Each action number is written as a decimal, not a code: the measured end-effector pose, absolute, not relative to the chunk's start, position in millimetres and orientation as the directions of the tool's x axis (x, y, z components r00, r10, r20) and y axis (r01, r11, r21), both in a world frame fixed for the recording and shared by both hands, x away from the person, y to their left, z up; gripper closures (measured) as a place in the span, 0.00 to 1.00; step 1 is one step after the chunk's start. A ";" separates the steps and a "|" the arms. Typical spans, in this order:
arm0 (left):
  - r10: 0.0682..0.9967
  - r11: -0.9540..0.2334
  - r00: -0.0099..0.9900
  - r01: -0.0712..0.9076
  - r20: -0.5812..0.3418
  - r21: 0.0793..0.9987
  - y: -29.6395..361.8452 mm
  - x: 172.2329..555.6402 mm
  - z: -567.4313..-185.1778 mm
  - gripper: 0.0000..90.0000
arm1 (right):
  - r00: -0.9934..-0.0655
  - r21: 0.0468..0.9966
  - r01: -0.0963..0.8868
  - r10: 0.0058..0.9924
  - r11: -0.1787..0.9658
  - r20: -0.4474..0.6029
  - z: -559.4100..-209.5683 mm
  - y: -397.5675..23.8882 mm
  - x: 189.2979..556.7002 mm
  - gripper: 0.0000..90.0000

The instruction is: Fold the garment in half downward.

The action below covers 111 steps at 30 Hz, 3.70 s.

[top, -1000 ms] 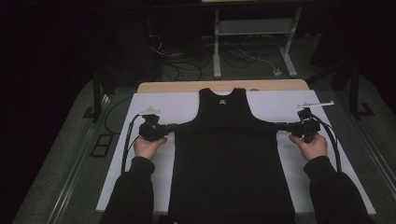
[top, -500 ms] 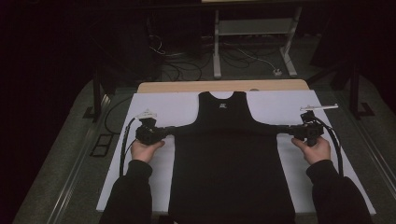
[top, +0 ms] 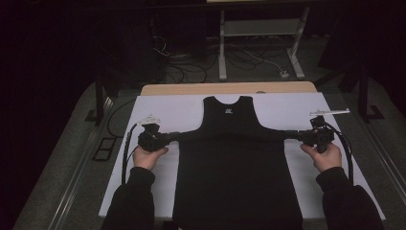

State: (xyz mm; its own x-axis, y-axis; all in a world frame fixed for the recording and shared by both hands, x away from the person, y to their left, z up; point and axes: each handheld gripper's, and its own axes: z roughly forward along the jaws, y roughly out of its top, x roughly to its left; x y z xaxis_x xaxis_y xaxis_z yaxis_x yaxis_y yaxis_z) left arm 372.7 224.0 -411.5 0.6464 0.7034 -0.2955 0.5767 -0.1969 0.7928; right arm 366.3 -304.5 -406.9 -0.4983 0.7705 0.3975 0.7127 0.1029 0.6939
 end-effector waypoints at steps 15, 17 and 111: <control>0.692 -0.186 0.651 0.577 -0.311 0.795 228.0 359.3 -410.0 0.96 | -0.505 0.699 0.707 0.768 0.107 0.393 -405.2 -305.1 352.5 0.92; 0.691 -0.188 0.652 0.580 -0.313 0.792 227.9 357.1 -409.8 0.95 | -0.507 0.700 0.706 0.769 0.110 0.390 -404.6 -304.7 350.5 0.92; 0.691 -0.388 0.656 0.691 -0.304 0.610 218.7 314.0 -429.6 0.55 | -0.504 0.526 0.812 0.760 0.254 0.411 -426.6 -289.3 292.8 0.66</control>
